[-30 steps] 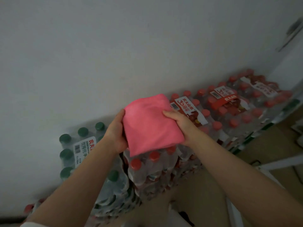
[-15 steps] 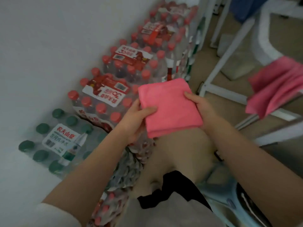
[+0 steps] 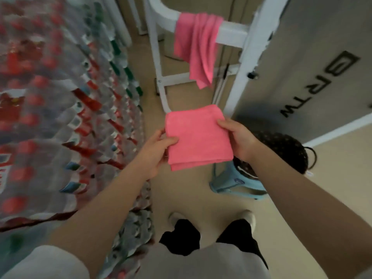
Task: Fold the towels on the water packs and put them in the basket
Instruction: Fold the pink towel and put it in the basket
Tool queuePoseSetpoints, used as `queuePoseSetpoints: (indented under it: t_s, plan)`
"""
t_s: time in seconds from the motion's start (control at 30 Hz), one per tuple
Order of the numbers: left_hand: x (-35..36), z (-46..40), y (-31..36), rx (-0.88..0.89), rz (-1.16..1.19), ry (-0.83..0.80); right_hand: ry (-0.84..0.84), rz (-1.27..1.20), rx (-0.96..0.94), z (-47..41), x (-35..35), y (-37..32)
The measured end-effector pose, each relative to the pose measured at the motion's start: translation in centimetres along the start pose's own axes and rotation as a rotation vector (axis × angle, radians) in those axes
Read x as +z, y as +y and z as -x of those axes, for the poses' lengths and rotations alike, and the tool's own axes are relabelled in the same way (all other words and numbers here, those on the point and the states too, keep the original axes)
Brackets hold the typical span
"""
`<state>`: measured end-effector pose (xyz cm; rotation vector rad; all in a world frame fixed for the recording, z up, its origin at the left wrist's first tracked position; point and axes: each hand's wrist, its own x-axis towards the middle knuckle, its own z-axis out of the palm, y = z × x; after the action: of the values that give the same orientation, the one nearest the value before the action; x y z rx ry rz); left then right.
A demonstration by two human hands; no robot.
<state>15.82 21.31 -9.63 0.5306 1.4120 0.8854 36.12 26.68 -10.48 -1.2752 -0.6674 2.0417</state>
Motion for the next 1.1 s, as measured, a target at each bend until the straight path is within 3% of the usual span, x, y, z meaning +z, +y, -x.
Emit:
queuePoseSetpoints:
  t_s: [0.27, 0.43, 0.57, 0.83, 0.9, 0.97, 1.03, 1.1]
  plan:
    - [13.9, -6.1, -6.7, -0.140, -0.128, -0.124, 0.249, -0.107, 0.055, 1.8, -16.8, 2.3]
    - [21.6, -10.1, -11.8, -0.168, -0.241, -0.008, 0.321, -0.024, 0.133, 0.1, -25.9, 3.3]
    - [26.3, -13.9, -15.0, -0.139, -0.328, -0.008, 0.347, 0.091, 0.167, -2.2, -32.1, 4.0]
    - [29.8, -21.6, -21.8, -0.163, -0.462, 0.127, 0.341, 0.366, 0.193, -8.9, -39.4, 8.9]
    - [30.0, -23.0, -23.6, -0.173, -0.494, 0.147, 0.363, 0.456, 0.161, -10.1, -40.4, 10.3]
    - [30.1, -23.7, -25.2, -0.179, -0.587, 0.155, 0.435, 0.695, 0.146, -10.6, -40.9, 11.3]
    - [30.0, -23.8, -26.3, -0.121, -0.798, 0.148, 0.506, 1.035, 0.136, -10.5, -41.1, 12.1]
    - [30.2, -23.4, -26.9, 0.009, -1.074, 0.084, 0.450, 1.218, 0.115, -10.2, -40.9, 12.8]
